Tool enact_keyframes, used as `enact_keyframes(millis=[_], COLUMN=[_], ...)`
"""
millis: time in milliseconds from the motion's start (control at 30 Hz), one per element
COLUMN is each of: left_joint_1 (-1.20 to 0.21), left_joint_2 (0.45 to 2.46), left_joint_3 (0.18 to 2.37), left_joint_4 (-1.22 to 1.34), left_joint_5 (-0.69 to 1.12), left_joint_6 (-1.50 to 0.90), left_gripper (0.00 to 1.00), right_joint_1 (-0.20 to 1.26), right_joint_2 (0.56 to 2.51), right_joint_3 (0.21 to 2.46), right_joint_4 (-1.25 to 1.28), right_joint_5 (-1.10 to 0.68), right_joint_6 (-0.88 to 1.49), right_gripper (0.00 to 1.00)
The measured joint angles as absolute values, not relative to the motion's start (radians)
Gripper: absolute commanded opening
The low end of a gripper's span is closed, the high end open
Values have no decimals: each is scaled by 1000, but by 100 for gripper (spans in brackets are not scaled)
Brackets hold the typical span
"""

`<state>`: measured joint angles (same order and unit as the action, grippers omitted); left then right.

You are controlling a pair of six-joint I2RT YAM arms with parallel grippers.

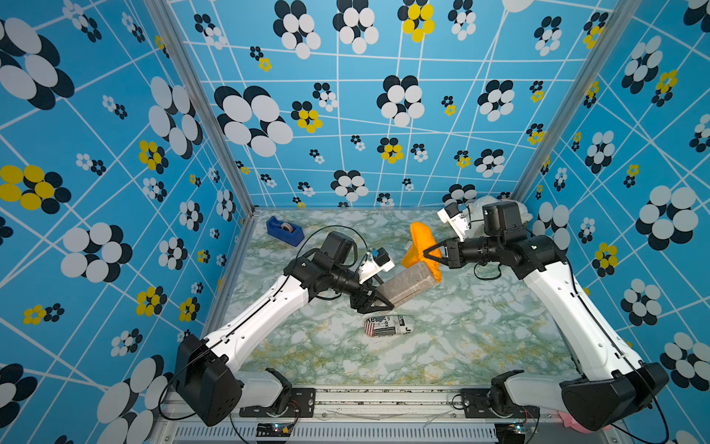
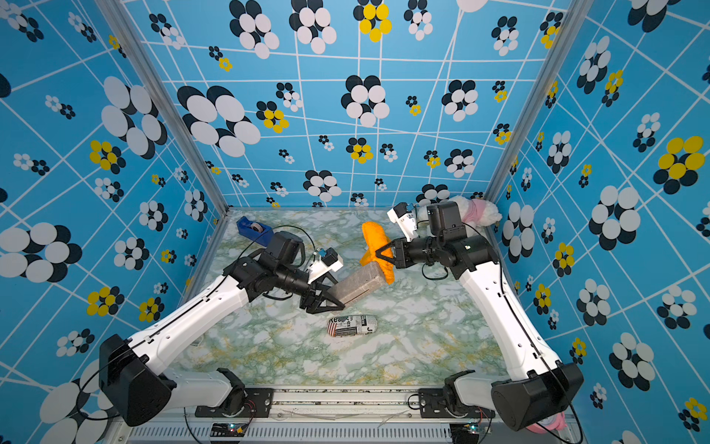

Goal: Wipe the eyeglass case
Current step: Wipe the dirt from the eyeglass case.

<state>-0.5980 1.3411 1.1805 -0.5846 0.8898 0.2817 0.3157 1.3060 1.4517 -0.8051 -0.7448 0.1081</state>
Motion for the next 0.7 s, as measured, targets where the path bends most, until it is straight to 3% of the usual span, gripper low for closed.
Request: enact_keyframes(millis=[700], left_joint_1=[-551], left_joint_2=[1417], left_joint_3=[1213], left_joint_4=[-571], left_joint_5=[810], left_joint_6=[217], left_gripper=[0], right_joint_1=[320], right_joint_2=[1200], right_joint_3=[1465], right_joint_4=[-951], right_joint_5=[-822], right_joint_6=[142], right_gripper=[0])
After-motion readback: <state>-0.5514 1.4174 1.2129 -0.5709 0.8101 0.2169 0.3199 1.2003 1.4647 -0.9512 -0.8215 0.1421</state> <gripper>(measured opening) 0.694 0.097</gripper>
